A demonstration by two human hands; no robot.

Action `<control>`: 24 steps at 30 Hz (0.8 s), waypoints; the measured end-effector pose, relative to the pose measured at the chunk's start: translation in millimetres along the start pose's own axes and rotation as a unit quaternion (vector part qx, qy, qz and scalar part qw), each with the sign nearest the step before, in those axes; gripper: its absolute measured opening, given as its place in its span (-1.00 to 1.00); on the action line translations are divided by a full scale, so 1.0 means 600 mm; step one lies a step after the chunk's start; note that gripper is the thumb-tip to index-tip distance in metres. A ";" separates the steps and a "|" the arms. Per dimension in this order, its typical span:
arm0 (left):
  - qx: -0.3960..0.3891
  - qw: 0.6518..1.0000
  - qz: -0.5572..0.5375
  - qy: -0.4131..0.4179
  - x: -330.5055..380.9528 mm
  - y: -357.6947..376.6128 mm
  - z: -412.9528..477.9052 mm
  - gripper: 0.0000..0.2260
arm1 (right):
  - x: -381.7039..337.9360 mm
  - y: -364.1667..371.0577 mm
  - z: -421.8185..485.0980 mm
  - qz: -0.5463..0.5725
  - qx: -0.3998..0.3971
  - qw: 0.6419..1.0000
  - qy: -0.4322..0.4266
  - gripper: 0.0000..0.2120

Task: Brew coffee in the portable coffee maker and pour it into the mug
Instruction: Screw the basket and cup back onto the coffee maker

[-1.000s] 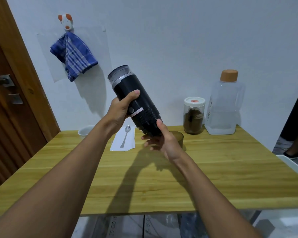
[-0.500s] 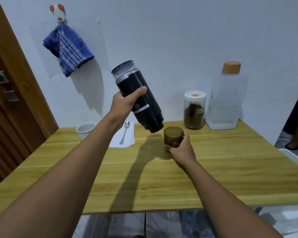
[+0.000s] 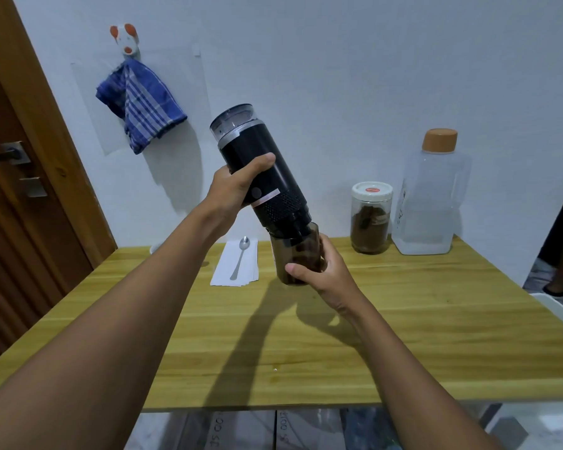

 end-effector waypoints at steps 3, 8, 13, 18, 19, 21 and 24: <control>-0.032 0.999 0.005 0.001 0.011 0.001 -0.002 -0.49 | -0.024 0.013 0.000 0.024 -0.014 1.000 -0.007 -0.43; -0.070 0.998 0.003 0.003 0.026 0.004 -0.008 -0.46 | -0.043 0.024 0.001 0.047 -0.039 0.998 -0.009 -0.51; -0.107 0.994 -0.006 0.013 0.041 0.002 -0.013 -0.49 | -0.055 0.028 -0.001 0.061 -0.053 0.997 -0.013 -0.50; -0.093 0.995 0.016 0.042 0.052 0.002 -0.015 -0.54 | -0.069 0.037 -0.003 0.044 -0.034 0.998 -0.039 -0.54; -0.086 0.995 0.021 0.047 0.054 0.003 -0.015 -0.55 | -0.071 0.040 -0.003 0.042 -0.029 0.998 -0.044 -0.53; -0.070 0.996 0.023 0.053 0.055 0.004 -0.016 -0.54 | -0.073 0.045 -0.004 0.039 -0.027 0.998 -0.051 -0.54; -0.055 0.997 0.023 0.056 0.052 0.005 -0.019 -0.52 | -0.074 0.047 -0.003 0.031 -0.036 0.997 -0.053 -0.55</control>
Point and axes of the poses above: each hand's wrist, its own z-axis towards the middle knuckle, its own y-axis out of the palm, x = y × z, the point moved 7 cm from there along z, towards the middle knuckle, and after that the axes turned 8 degrees about z, right-handed, at the moved point
